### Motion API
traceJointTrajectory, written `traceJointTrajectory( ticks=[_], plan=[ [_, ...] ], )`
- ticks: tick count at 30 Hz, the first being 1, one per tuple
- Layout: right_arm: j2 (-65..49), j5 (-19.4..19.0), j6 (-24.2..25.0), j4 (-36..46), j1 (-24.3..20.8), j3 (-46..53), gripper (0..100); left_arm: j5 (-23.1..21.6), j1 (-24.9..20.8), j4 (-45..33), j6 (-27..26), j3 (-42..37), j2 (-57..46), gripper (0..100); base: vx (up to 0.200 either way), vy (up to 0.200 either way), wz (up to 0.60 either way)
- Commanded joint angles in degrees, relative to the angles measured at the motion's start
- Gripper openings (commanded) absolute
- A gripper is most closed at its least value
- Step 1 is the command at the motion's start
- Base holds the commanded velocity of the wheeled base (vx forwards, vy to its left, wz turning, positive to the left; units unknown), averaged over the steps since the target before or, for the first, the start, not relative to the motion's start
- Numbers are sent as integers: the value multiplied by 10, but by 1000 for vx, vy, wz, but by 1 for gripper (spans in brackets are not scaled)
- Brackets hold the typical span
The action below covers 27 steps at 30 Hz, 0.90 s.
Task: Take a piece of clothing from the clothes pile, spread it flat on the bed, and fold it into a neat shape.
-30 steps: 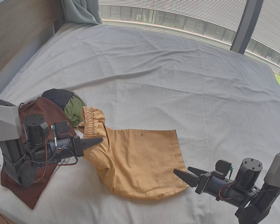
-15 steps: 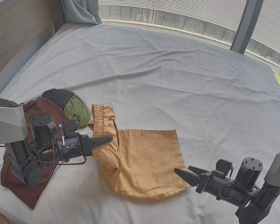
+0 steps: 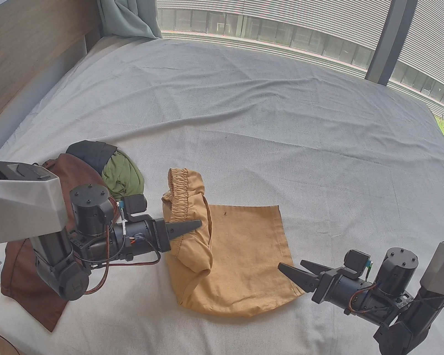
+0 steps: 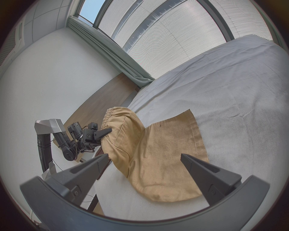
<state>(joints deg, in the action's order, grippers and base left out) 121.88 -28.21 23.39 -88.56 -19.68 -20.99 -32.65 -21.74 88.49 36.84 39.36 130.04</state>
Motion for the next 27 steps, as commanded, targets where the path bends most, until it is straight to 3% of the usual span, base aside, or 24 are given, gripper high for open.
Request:
traceJointTrajectory(
  ticks=[1,7,18,27],
  plan=[
    [-2,1,0,0,7,-6,100,2,-10,0,7,19,27,0,0,0,0],
    [-1,4,-16,1,12,-9,100,5,-23,0,48,40,30,0,0,0,0],
    [-2,6,-21,1,25,-19,100,6,-49,-12,56,84,69,0,0,0,0],
    [-2,6,-19,1,39,-27,100,6,-74,-29,100,118,77,0,0,0,0]
  ],
)
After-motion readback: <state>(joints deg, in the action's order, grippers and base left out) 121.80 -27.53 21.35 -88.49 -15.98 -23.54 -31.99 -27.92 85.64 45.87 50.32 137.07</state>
